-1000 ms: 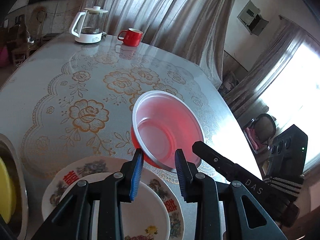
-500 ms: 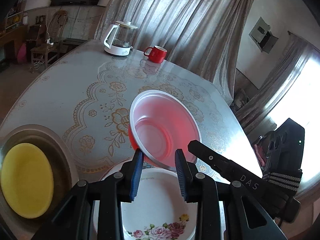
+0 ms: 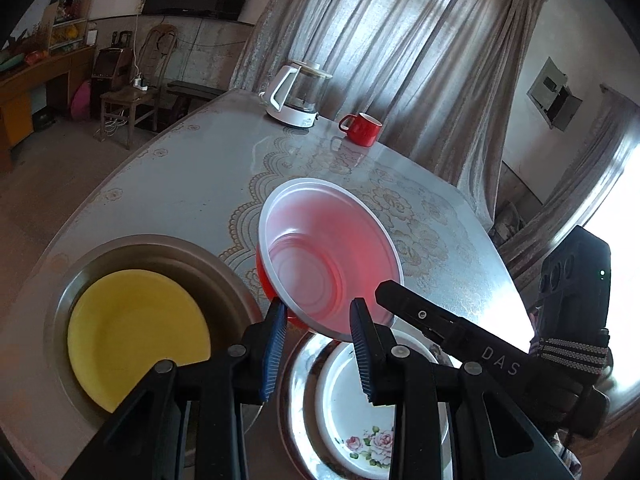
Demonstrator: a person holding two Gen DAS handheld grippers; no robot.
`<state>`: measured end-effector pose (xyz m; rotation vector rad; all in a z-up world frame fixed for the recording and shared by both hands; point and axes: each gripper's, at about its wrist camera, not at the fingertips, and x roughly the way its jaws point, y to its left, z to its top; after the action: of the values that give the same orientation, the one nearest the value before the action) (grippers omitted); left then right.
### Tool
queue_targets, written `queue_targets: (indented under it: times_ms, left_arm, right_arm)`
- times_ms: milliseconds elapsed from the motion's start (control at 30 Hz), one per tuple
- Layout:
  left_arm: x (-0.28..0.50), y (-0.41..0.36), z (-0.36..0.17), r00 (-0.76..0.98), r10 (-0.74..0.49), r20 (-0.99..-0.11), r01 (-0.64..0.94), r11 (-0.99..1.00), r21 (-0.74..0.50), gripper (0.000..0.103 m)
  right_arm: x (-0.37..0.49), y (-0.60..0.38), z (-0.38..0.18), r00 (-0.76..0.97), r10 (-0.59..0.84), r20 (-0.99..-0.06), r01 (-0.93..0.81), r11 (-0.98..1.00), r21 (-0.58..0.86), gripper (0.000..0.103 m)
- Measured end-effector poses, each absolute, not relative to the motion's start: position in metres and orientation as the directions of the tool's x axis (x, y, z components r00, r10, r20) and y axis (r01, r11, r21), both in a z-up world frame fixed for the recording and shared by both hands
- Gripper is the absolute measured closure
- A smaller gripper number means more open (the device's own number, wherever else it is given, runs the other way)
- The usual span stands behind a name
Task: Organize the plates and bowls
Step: 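Lift the red bowl with the left tool and carry it over the steel bowl, then lower the red bowl onto the yellow bowl and open the left tool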
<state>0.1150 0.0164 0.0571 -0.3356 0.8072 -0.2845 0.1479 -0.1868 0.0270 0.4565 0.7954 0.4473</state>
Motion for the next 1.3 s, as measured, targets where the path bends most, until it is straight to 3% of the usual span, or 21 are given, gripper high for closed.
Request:
queue_targets:
  times_ms: [833,1300]
  left_arm:
    - [0.059,0.115,0.035,0.697,-0.298,-0.652,-0.034,0.895,-0.445,0.071]
    - [0.062,0.133,0.011,0.665,-0.276,-0.694,-0.096,0.89,-0.446,0.071]
  right_arm:
    - [0.136,-0.084,0.023,0.457,0.659,-0.598,-0.395,0.753,0.527,0.089]
    - [0.142,-0.064,0.001,0.37,0.673,-0.641,-0.39,0.738,0.55,0.089]
